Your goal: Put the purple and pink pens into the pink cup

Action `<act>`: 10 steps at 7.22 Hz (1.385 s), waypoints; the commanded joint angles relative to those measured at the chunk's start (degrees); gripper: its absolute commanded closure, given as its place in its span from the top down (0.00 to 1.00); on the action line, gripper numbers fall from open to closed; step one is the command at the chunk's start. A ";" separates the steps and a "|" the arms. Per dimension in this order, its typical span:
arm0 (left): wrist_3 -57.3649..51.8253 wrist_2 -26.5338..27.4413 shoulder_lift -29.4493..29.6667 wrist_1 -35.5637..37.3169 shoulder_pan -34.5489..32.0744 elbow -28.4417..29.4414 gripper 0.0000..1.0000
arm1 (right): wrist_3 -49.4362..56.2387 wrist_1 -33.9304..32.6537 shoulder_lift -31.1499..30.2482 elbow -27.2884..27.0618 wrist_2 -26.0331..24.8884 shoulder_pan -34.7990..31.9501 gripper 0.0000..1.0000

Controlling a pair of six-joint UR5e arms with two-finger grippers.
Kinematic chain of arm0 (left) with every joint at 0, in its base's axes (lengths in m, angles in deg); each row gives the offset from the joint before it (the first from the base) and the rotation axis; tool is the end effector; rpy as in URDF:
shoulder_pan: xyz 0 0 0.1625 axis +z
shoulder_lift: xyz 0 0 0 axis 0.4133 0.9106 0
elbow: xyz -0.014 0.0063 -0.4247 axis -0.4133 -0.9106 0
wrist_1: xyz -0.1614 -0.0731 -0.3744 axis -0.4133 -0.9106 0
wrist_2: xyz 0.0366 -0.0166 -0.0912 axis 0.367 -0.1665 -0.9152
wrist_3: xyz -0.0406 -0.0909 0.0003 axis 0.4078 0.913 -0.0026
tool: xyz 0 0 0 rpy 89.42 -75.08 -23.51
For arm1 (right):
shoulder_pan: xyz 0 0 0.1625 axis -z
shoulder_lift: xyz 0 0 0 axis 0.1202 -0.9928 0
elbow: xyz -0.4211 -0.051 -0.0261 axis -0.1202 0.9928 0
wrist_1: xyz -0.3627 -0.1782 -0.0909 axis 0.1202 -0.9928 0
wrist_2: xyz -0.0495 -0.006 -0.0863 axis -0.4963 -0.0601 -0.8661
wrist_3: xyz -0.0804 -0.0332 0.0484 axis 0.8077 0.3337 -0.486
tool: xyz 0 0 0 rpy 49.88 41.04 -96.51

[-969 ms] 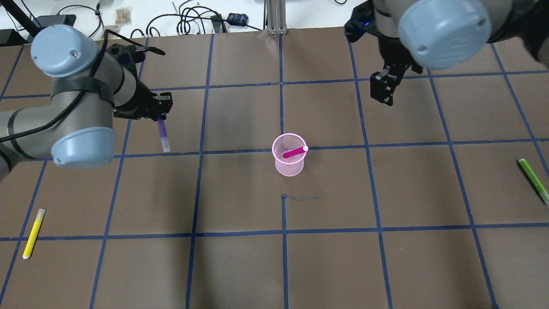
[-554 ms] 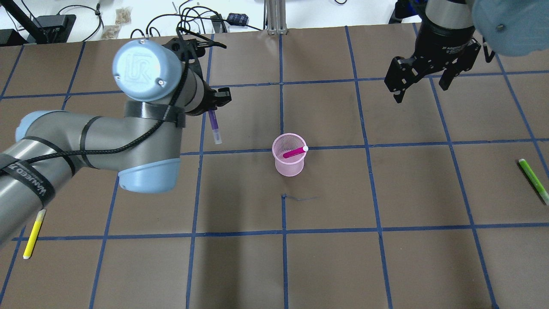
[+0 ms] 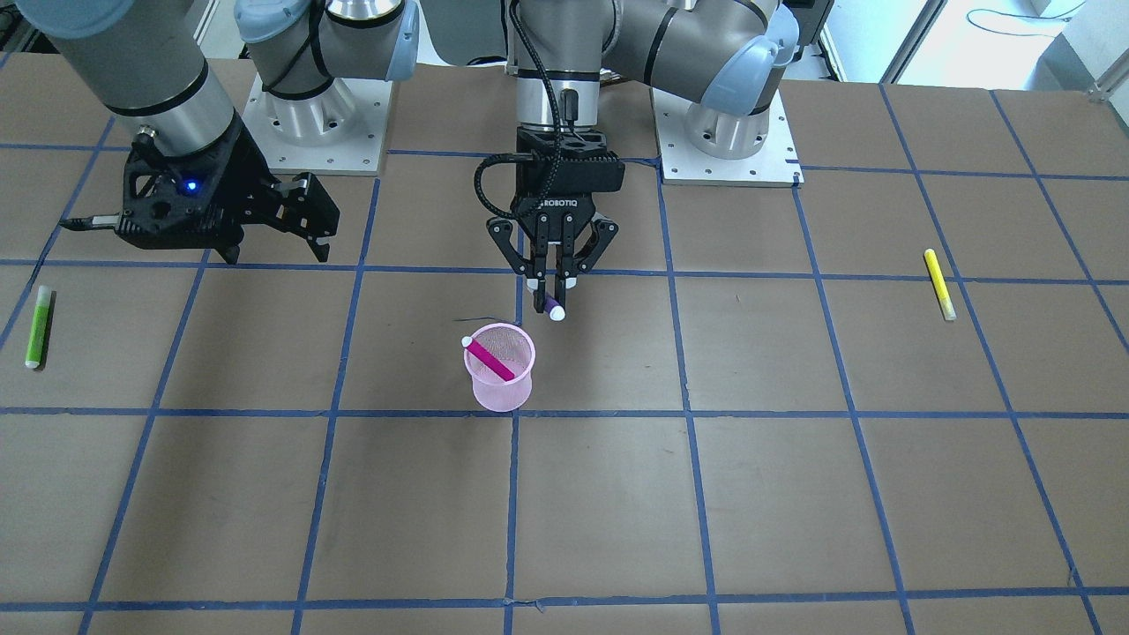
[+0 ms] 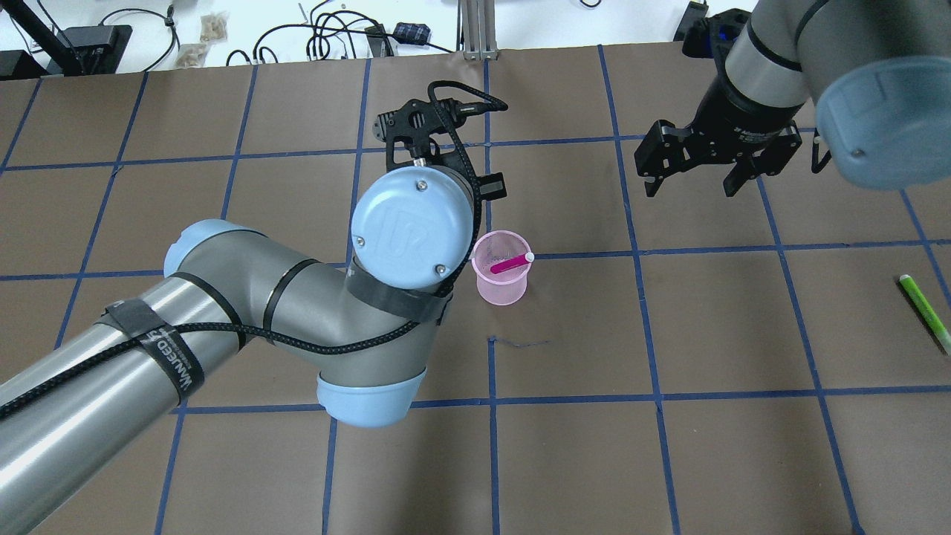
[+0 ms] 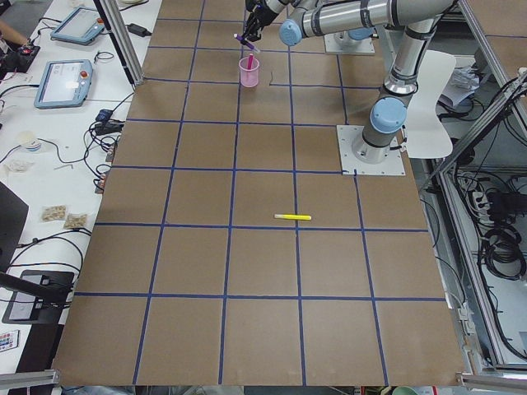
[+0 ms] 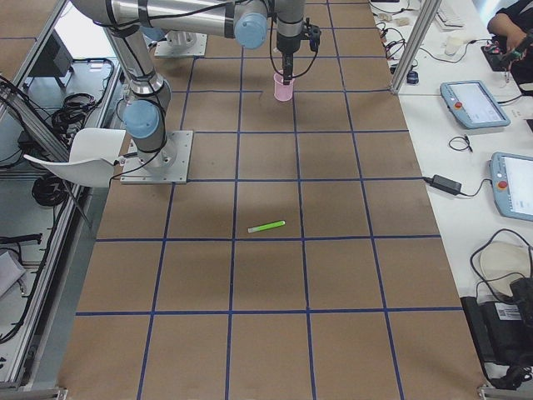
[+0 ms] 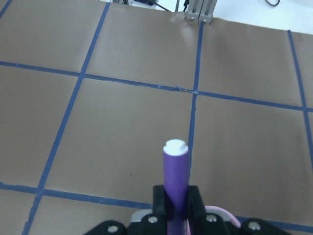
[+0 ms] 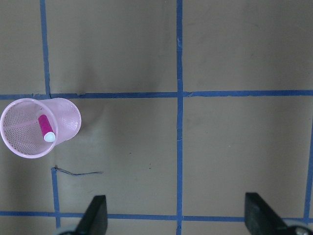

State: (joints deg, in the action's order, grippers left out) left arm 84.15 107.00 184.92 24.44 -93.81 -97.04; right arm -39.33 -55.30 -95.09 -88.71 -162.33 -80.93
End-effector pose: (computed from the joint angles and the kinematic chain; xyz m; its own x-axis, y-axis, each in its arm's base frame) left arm -0.3433 -0.4179 0.3745 -0.9834 -0.1299 0.1267 -0.1808 0.7620 -0.6218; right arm 0.1223 -0.4851 0.4431 -0.9975 0.0064 -0.0711 0.0086 0.9995 -0.0313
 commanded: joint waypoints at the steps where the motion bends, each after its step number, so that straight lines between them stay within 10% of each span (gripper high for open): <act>1: 0.83 3.75 2.75 10.09 -1.04 -1.88 0.00 | -0.19 -1.24 -2.29 -0.20 -0.34 0.47 1.00; 10: 3.81 13.34 16.91 29.57 -6.93 -2.50 0.00 | -0.36 8.08 -1.59 5.43 -4.39 -0.06 1.00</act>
State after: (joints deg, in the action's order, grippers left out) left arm 87.96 120.20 200.90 52.79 -100.53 -99.48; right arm -39.70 -47.51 -96.53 -83.46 -166.91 -80.79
